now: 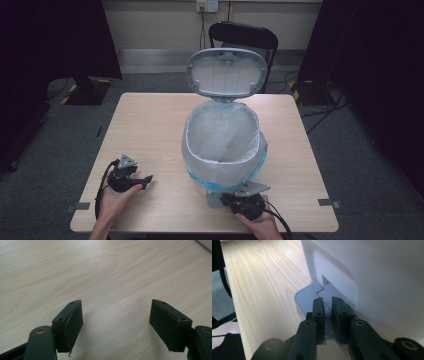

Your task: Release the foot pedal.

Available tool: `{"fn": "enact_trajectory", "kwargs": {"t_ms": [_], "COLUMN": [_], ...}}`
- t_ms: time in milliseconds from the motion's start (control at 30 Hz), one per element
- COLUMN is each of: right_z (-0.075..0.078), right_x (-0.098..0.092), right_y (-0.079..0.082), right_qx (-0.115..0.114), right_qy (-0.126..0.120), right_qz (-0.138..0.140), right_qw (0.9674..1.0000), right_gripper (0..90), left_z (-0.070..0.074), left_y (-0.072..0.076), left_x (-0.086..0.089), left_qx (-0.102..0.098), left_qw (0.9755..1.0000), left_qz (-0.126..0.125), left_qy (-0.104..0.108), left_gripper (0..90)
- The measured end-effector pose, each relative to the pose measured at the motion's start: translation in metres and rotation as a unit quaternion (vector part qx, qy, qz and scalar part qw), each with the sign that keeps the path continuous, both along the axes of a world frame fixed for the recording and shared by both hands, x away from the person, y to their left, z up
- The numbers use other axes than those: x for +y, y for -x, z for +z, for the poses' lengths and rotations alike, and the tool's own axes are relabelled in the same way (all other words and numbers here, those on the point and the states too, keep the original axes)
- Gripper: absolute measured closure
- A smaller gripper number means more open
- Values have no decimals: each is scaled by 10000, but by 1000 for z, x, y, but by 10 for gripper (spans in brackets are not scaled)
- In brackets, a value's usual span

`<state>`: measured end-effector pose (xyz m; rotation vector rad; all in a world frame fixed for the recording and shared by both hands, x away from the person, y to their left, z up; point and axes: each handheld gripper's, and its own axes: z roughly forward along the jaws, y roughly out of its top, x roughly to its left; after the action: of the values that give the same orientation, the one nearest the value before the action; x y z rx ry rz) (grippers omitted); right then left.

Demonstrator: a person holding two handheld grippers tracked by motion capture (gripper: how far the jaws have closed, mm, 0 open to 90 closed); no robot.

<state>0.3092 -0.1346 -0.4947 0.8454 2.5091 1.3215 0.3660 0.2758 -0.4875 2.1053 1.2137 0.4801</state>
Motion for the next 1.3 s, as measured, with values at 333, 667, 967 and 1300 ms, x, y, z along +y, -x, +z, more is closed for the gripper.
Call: {"fn": "enact_trajectory", "kwargs": {"t_ms": [333, 667, 967, 1300], "right_z": [-1, 3, 15, 21], "right_x": [0, 0, -10, -30], "right_y": [3, 5, 8, 13], "right_qx": [2, 36, 140, 140], "right_qy": [-130, -131, -374, -210], "right_qz": [21, 91, 103, -64], "right_qw": [9999, 9999, 9992, 9997], "right_gripper": [738, 671, 643, 597], "left_z": [-13, -14, -15, -15], "left_y": [7, 6, 6, 6], "left_x": [-4, -2, -4, -4], "left_qx": [-314, -315, -317, -321], "left_qw": [9991, 9988, 9985, 9985], "left_qz": [245, 356, 402, 402], "left_qy": [125, 102, 180, 176], "left_gripper": [234, 150, 148, 149]}}
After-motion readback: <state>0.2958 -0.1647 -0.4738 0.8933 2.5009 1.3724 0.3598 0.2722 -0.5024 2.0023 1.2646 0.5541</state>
